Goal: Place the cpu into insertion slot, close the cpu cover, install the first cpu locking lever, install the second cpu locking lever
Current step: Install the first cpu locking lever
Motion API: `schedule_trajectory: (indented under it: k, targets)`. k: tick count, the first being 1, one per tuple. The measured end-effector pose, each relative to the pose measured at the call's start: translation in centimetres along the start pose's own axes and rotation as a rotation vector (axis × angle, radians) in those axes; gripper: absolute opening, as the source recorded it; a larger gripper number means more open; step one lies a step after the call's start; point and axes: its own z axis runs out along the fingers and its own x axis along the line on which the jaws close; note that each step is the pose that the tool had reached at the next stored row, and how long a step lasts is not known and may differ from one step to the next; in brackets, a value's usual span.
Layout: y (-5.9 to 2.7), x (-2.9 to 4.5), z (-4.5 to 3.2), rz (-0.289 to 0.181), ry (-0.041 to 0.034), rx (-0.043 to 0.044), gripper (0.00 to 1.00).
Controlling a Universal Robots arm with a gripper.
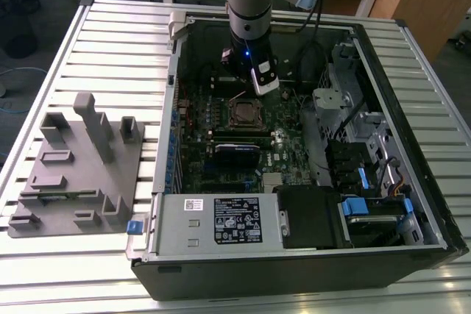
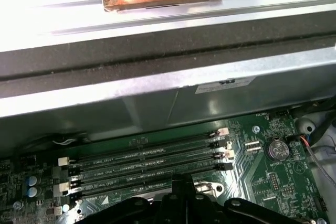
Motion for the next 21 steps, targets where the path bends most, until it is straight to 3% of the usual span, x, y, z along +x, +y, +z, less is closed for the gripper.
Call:
schedule_trajectory:
  k: [11,21]
  targets:
    - [0.06,-0.18,0.34,-0.002,-0.0051,0.0055,0.11]
    - [-0.03,-0.16,0.79,-0.006,-0.0153,0.0149,0.11]
